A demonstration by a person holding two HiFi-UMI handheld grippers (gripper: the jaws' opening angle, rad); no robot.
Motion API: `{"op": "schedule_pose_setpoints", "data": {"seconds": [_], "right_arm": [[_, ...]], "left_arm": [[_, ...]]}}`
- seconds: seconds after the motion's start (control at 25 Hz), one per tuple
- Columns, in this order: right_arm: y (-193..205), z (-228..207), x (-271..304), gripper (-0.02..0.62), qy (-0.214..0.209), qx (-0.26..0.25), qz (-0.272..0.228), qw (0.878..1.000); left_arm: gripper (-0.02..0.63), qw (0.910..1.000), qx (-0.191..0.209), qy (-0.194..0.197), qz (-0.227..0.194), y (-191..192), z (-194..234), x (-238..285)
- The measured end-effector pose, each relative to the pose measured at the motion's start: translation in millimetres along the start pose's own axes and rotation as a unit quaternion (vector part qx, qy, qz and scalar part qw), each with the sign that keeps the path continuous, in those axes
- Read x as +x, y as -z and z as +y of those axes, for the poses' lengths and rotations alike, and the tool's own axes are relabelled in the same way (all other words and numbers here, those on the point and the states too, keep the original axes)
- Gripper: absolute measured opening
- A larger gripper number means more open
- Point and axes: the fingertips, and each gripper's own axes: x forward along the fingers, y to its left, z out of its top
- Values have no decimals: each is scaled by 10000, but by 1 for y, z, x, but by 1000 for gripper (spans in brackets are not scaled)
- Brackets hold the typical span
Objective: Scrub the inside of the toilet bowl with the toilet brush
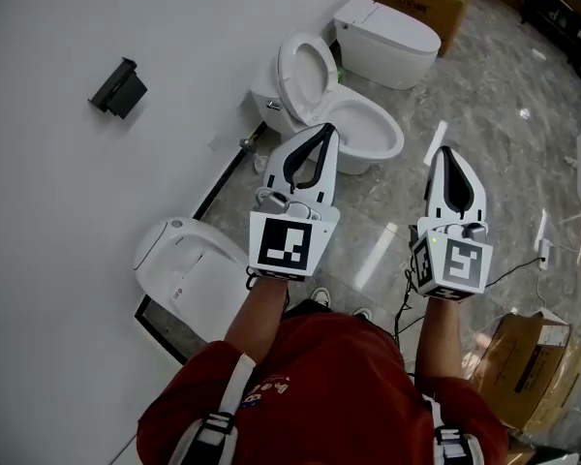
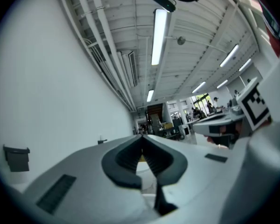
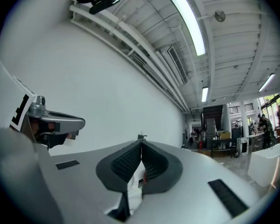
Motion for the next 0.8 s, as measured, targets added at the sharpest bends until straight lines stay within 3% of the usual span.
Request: {"op": "schedule_pose_setpoints", "data": {"seconds": [0.52,0.8], "right_arm": [[14,70,95,1,-461,80,89,9989],[52,76,190,1,-877,382,155,9953]], "left_arm": [[0,9986,-85,-500,113,35,104,15],[0,9958,73,-848,350,69,151,74]]}}
